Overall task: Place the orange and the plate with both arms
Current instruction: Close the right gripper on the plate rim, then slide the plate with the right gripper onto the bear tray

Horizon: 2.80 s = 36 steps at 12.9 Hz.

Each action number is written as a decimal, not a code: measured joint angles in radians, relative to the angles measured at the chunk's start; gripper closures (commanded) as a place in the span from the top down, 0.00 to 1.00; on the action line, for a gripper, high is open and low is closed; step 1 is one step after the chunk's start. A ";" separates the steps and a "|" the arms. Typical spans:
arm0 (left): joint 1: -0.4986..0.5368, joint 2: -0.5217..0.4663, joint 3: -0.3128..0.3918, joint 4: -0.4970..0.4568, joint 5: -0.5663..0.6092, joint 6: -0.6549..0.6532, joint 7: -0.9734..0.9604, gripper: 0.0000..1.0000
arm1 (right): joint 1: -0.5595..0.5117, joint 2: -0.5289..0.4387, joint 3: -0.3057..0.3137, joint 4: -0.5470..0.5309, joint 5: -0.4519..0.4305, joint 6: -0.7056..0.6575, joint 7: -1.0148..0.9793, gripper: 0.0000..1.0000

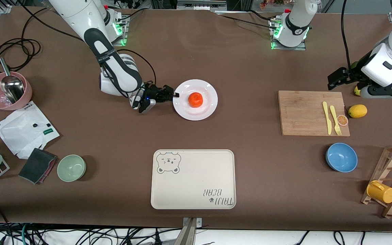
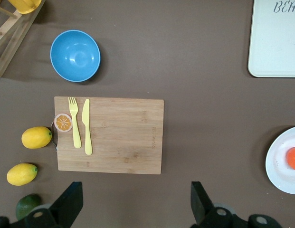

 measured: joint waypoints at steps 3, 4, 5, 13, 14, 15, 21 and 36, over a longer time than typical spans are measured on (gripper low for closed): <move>0.000 0.000 0.000 0.000 0.000 0.000 0.000 1.00 | 0.000 0.002 0.000 0.000 0.000 0.000 -0.002 0.25; 0.000 0.000 0.000 0.000 0.000 0.000 0.000 1.00 | 0.000 0.003 0.000 0.000 0.001 0.000 -0.002 0.24; 0.000 0.000 0.000 0.000 0.000 0.000 0.000 1.00 | 0.000 0.006 0.000 0.000 0.001 0.000 -0.002 0.20; 0.000 0.000 0.000 0.000 0.000 0.000 0.000 1.00 | 0.001 0.019 0.000 0.005 0.019 -0.010 -0.024 0.00; 0.000 0.000 0.000 0.000 0.000 0.000 0.000 1.00 | 0.001 0.019 0.000 0.006 0.020 -0.010 -0.025 0.00; 0.000 0.000 0.000 0.000 0.000 0.000 0.000 1.00 | 0.001 0.019 0.001 0.010 0.021 -0.010 -0.025 0.00; 0.000 0.000 0.000 0.000 0.000 0.000 0.000 1.00 | 0.001 0.023 -0.007 0.073 0.031 0.000 0.104 0.00; -0.001 0.000 -0.013 0.001 0.000 -0.001 0.000 1.00 | -0.028 0.286 -0.080 0.646 -0.101 -0.004 0.578 0.00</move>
